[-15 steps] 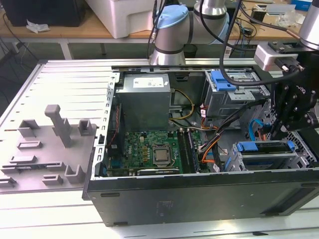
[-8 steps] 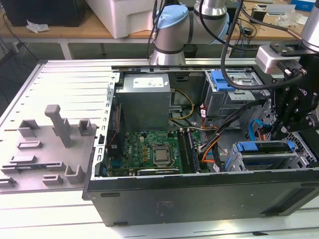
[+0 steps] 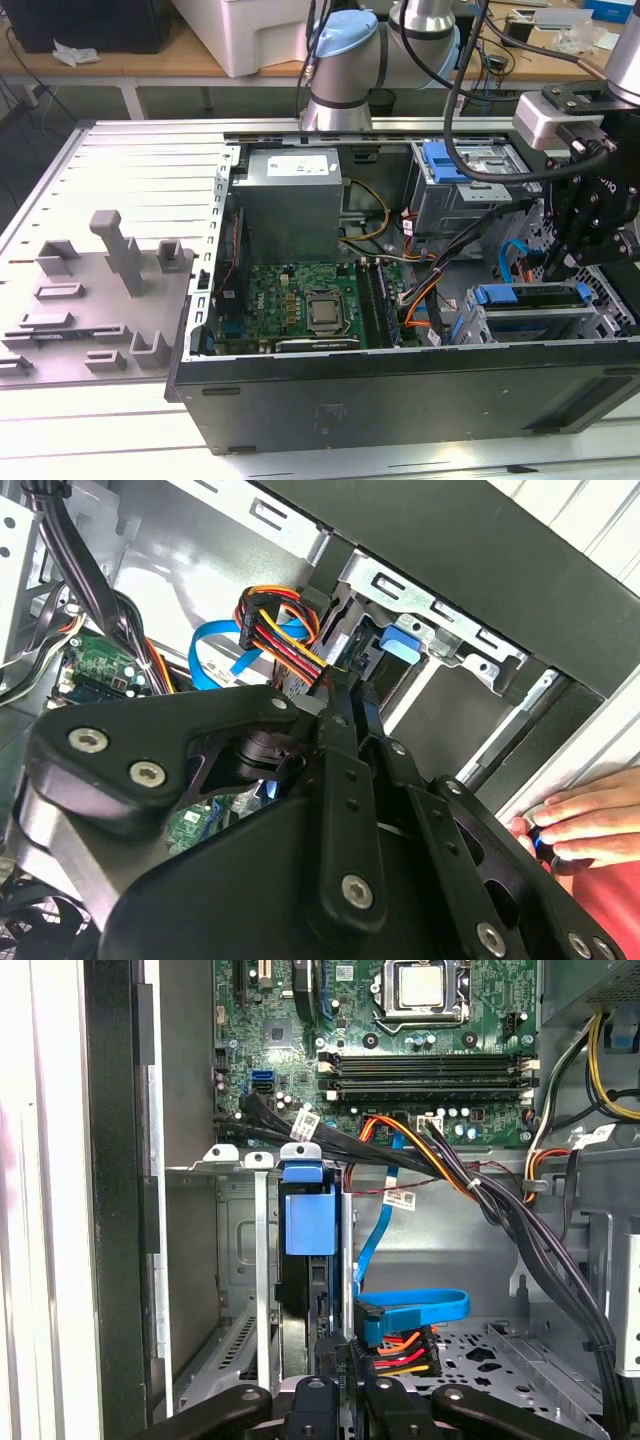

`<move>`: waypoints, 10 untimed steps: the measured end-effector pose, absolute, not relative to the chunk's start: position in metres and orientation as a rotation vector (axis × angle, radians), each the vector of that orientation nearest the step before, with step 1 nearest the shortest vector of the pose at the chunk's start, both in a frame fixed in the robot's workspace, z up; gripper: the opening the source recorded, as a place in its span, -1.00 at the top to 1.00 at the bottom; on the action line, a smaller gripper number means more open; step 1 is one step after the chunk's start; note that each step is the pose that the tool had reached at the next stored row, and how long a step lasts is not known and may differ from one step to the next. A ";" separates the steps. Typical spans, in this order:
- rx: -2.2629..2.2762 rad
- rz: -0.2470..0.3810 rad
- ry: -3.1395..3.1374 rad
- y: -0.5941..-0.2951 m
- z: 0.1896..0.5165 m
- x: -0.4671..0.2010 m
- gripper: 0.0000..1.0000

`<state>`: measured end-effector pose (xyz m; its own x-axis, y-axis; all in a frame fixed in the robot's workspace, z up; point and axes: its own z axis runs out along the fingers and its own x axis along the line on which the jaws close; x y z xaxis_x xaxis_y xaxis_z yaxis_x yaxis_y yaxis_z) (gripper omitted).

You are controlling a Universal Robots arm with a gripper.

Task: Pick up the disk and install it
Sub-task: 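Insert the first disk wire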

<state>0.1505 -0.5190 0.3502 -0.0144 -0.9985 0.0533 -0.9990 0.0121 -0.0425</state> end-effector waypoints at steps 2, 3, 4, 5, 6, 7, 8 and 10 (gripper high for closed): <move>2.200 0.106 -2.229 -0.519 0.350 0.150 0.67; 2.199 0.105 -2.229 -0.519 0.350 0.150 0.67; 2.199 0.105 -2.229 -0.519 0.350 0.150 0.67; 2.199 0.104 -2.228 -0.519 0.350 0.151 0.67; 2.199 0.104 -2.228 -0.519 0.350 0.151 0.67; 2.199 0.104 -2.228 -0.519 0.350 0.151 0.67; 2.199 0.104 -2.228 -0.519 0.350 0.152 0.67; 2.199 0.104 -2.228 -0.520 0.350 0.152 0.67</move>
